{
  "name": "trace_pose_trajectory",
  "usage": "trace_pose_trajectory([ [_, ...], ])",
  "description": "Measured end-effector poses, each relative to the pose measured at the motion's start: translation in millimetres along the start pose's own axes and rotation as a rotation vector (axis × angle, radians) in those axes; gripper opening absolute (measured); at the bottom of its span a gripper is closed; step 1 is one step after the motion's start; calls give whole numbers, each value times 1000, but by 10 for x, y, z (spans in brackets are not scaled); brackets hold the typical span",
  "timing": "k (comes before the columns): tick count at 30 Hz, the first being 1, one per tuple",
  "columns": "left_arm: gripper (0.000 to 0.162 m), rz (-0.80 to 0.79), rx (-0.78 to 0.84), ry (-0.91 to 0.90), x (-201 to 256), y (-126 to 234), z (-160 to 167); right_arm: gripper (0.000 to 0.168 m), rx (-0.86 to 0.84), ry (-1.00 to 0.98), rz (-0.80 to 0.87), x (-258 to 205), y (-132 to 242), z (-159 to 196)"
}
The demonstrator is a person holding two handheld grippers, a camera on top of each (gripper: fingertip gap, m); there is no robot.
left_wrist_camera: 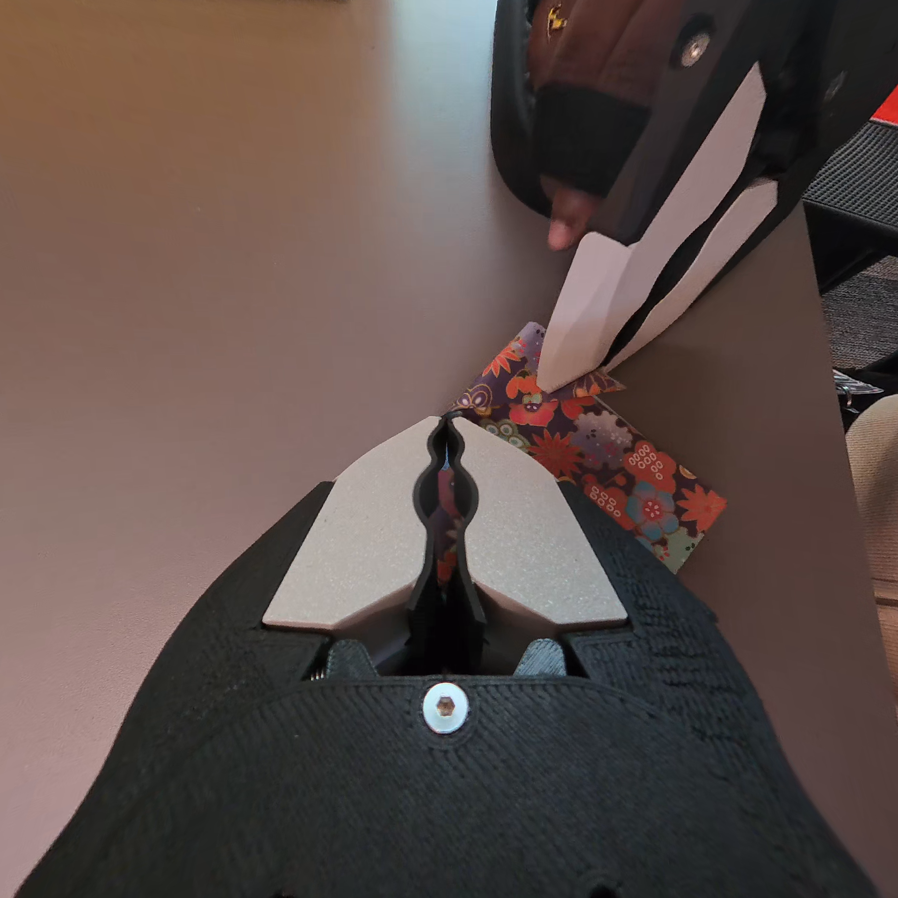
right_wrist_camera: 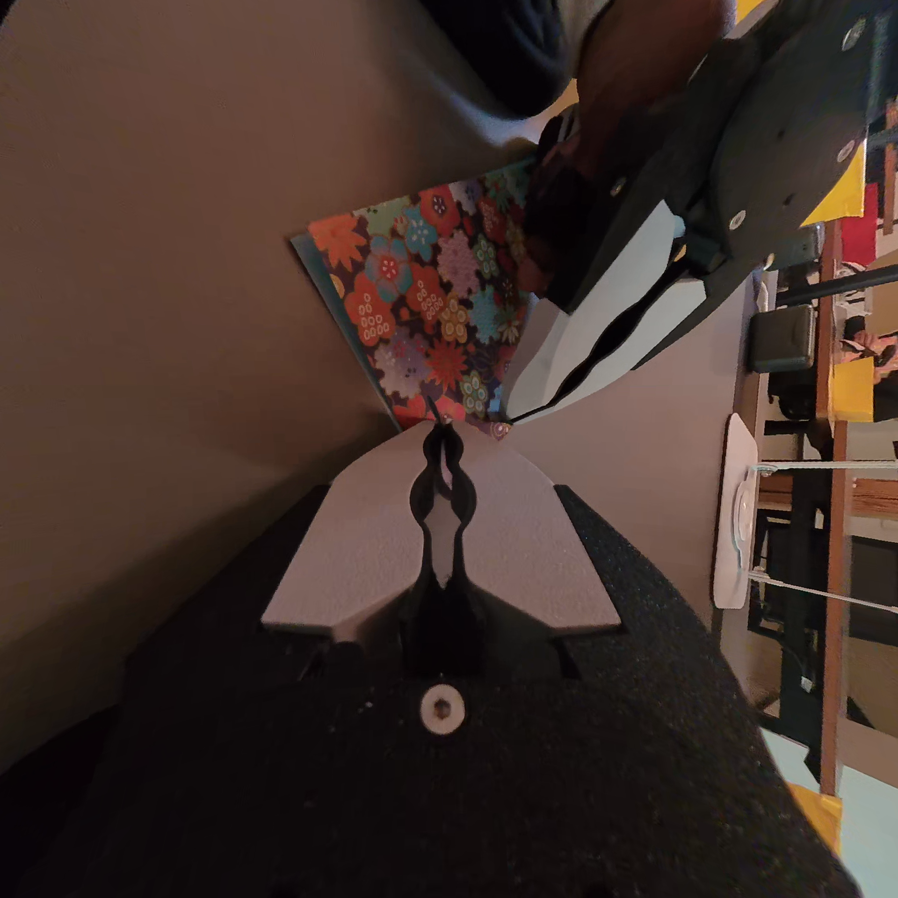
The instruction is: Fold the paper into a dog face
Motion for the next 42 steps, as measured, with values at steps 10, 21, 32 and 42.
trace_pose_trajectory([
  [10, 0, 14, 0, 24, -11, -1, 3, 1, 66, -150, -97, 58, -22, 16],
  [21, 0, 12, 1, 27, -9, -3, 5, 1, 163, -239, -246, 153, 14, 161],
  [32, 0, 26, 0, 40, -20, -7, 5, 1, 232, -124, -244, 128, 45, 247],
  [42, 0, 38, -2, 48, -27, -9, 3, 1, 302, -143, -346, 176, 35, 303],
])
Point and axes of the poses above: each gripper's, where its closed fingertips meet, y back along the fingers, z out of its underside, x = y × z across the jaws, the point moved 8 cm from there along y, back along the fingers, and after that the axes turned 6 degrees about y, right-handed, at the moved point
